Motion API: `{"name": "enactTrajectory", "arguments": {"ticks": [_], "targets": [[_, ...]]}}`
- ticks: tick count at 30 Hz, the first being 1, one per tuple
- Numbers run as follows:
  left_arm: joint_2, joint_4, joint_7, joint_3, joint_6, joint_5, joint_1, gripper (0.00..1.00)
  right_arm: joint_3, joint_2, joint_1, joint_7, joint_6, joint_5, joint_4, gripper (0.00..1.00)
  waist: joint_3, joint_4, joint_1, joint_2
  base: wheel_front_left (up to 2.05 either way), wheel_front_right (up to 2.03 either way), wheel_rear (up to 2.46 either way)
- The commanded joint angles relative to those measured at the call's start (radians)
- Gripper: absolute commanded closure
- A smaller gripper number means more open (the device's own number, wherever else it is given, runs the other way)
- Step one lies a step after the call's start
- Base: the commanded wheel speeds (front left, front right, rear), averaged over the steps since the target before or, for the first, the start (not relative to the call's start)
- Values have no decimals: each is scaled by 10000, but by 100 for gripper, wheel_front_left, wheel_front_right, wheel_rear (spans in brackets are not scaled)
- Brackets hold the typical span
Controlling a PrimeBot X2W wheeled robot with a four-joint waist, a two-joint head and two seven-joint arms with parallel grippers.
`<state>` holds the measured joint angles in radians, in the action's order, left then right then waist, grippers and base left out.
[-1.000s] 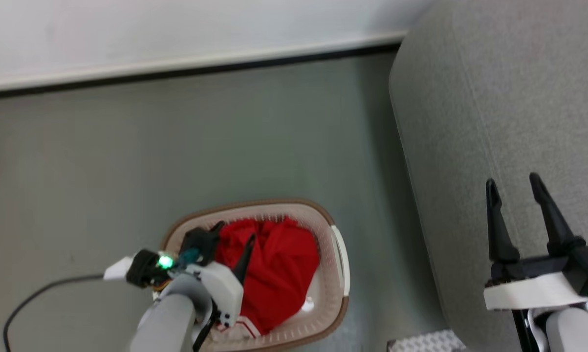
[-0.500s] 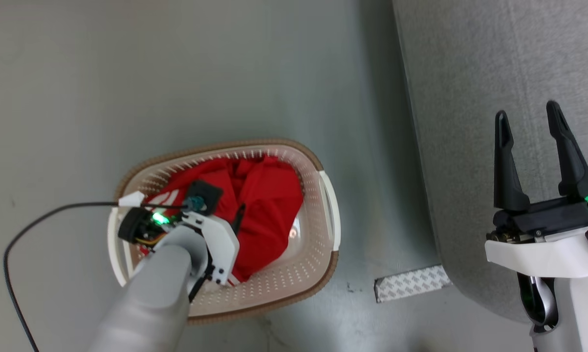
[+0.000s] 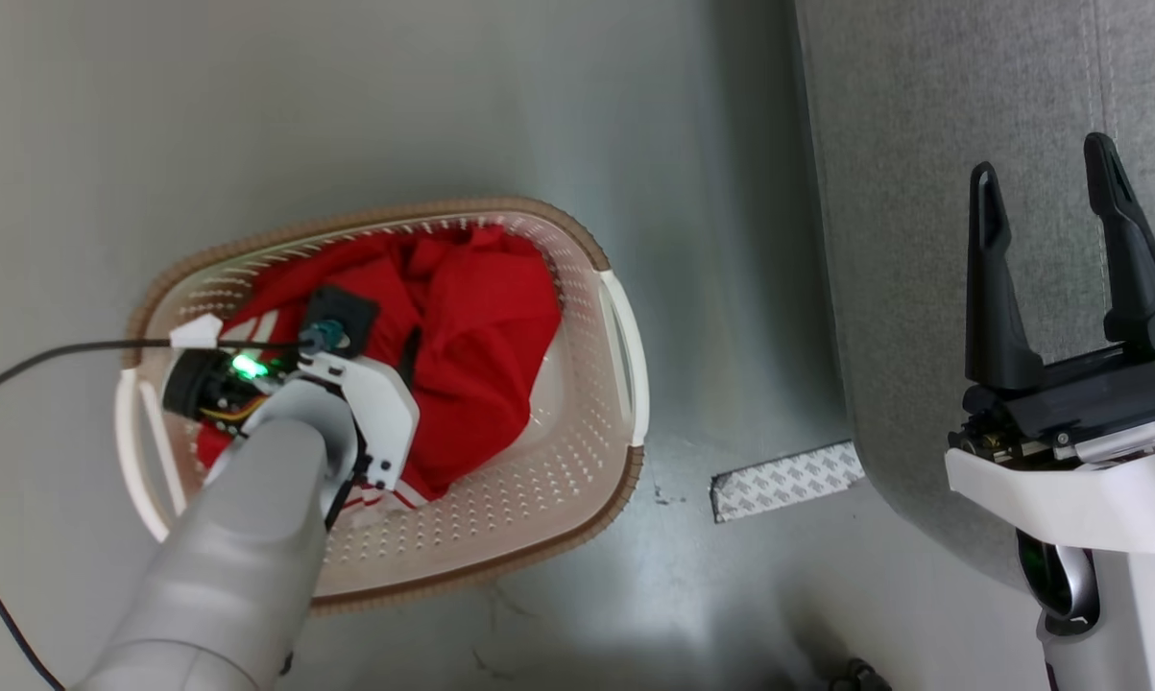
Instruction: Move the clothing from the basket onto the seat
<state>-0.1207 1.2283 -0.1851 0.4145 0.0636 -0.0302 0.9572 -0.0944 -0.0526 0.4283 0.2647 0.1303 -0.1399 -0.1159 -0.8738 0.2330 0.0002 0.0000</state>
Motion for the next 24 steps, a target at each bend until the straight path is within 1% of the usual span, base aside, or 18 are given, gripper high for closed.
{"name": "enactTrajectory", "arguments": {"ticks": [1,9,12,13,14,15,16,21,24], "targets": [[-145,83,-42,-10,-38,-161,129,0,-41,29,98,-6,8,-56,-13,0,-144,115,-2,0,0,0,0],[-348,288,-5,58,-167,-211,479,0,-182,28,80,-5,8,-303,-15,0,-522,461,-2,0,0,0,0],[-422,361,55,176,-91,-135,563,0,-181,30,85,-5,8,-368,-25,0,-655,581,-2,0,0,0,0],[-435,378,42,200,-91,-136,610,26,-180,30,93,-5,7,-384,-26,0,-703,611,-2,0,0,0,0],[-428,390,33,264,-44,-96,636,40,-169,28,103,-5,8,-377,-13,0,-738,632,-2,0,0,0,0],[-399,395,-6,303,-26,-83,643,82,-162,28,109,-5,8,-379,1,0,-757,644,-2,0,0,0,0],[-387,405,-35,327,15,-89,645,100,-161,28,110,-5,7,-383,17,0,-768,656,-2,0,0,0,0],[-195,408,-235,544,173,-71,668,100,-48,30,62,-6,8,-290,143,0,-605,473,-2,0,0,0,0],[-28,339,-496,540,246,-271,445,100,-24,27,-6,-5,7,-199,317,0,-186,255,-2,0,0,0,0]]}}
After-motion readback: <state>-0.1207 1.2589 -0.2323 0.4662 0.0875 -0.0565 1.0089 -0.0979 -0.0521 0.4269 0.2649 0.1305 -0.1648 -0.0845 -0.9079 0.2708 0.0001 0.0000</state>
